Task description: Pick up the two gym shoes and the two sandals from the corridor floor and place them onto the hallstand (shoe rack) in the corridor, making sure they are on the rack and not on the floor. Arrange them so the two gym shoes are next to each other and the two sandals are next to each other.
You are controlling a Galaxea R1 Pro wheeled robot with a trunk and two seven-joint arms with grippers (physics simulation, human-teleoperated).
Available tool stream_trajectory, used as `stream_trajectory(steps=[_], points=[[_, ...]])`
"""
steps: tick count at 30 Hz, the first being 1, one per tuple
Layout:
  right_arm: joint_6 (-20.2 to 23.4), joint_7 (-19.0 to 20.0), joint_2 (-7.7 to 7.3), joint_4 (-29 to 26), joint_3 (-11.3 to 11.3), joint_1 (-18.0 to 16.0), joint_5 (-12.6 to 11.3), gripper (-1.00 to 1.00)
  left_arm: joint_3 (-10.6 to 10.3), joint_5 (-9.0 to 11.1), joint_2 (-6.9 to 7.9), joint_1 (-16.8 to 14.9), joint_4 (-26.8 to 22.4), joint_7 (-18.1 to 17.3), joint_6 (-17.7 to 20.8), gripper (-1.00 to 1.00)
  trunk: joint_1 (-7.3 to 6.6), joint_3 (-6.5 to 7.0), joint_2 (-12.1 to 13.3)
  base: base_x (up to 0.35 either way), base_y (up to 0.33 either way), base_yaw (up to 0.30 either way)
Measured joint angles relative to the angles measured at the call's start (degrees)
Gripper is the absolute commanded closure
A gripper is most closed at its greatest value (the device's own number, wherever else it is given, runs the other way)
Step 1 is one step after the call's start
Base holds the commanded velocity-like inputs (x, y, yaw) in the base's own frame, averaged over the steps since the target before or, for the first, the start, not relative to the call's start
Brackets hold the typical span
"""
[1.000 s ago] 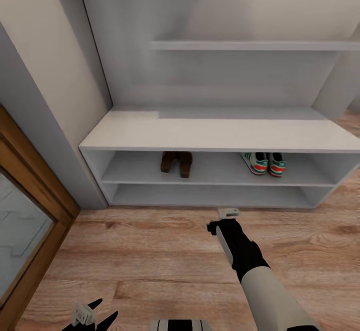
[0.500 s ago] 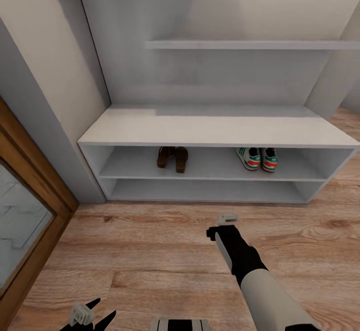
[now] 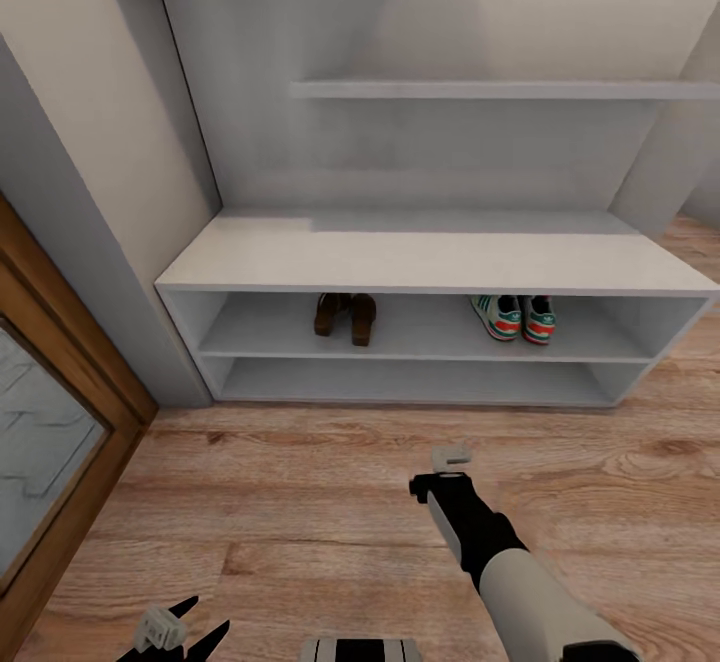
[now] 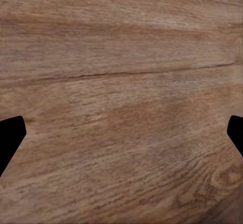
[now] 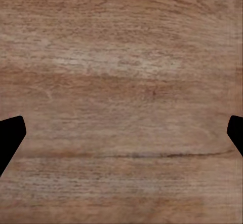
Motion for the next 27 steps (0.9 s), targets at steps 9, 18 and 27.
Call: stream_trajectory(steps=[9, 18, 27], points=[[-5.31, 1.92, 0.0, 5.48, 0.02, -0.01, 0.02, -1.0, 0.12, 0.02, 0.12, 0.0, -0.12, 0.05, 0.02, -1.0, -0.21, 1.77, 0.1, 0.0, 0.0, 0.0], [-14.36, 12.48, -4.58, 13.37, 0.01, -0.01, 0.16, -1.0, 1.27, -0.07, 0.83, 0.02, 0.22, 0.14, 0.15, -1.0, -0.44, 3.76, 0.22, 0.0, 0.0, 0.0], [-18.92, 14.04, -8.65, 16.07, 0.09, -0.02, 0.25, -1.0, 4.1, -0.3, 0.96, 0.06, 0.27, 0.28, 0.29, -1.0, -0.67, 5.75, 0.34, 0.0, 0.0, 0.0]])
